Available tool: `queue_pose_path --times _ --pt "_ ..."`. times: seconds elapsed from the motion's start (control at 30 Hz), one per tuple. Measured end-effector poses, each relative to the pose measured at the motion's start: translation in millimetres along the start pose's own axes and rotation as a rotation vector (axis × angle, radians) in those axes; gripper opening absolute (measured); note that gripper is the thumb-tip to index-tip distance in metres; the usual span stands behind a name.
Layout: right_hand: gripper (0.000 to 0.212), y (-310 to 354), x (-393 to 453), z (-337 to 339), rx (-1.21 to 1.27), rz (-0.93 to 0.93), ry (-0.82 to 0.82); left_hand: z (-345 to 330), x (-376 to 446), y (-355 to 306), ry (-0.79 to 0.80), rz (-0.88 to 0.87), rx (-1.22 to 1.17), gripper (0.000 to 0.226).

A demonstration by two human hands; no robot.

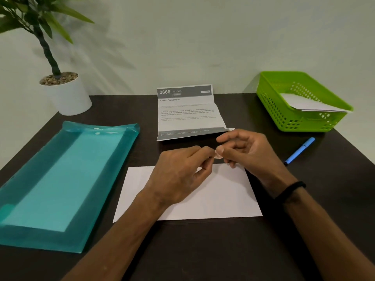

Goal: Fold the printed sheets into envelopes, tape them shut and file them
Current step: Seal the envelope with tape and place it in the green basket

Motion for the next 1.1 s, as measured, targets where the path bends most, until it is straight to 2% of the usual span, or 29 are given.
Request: queue_pose_path --times 0.17,0.33,0.4,0.53,0.7,0.93,1.1 --pt "0.014 0 1 2 -0.036 -0.007 -0.063 -3 -1 2 0.021 0.054 -0.03 0.018" --pt "0.014 0 1 4 -0.059 -0.008 -0.109 -5 0 1 0.016 0.198 -0.179 0.02" --pt "0.016 1 1 4 -0.032 -0.011 -0.113 -6 2 1 -0.013 0.291 -0.271 0.021" --pt "0.018 2 0 4 0.037 -0.008 -0.101 -10 4 2 -0.087 0.588 -0.533 0.023" --pt "0.018 2 0 0 0.047 -0.009 -0.078 -10 5 8 -0.091 0.746 -0.707 0.023" --pt "0.02 -3 1 -2 -0.047 -0.017 -0.077 -7 6 11 -0.094 0.801 -0.861 0.026" --pt "0.03 -4 1 -6 -0.174 0.042 -0.03 -6 7 12 -0.034 0.768 -0.757 0.028"
Point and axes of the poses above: each hand's wrist, its own x-axis towards the middle knuckle, its own z-axis out of the back of the hand, y = z × x, the point moved 2 cm from there along x, towards the middle knuckle
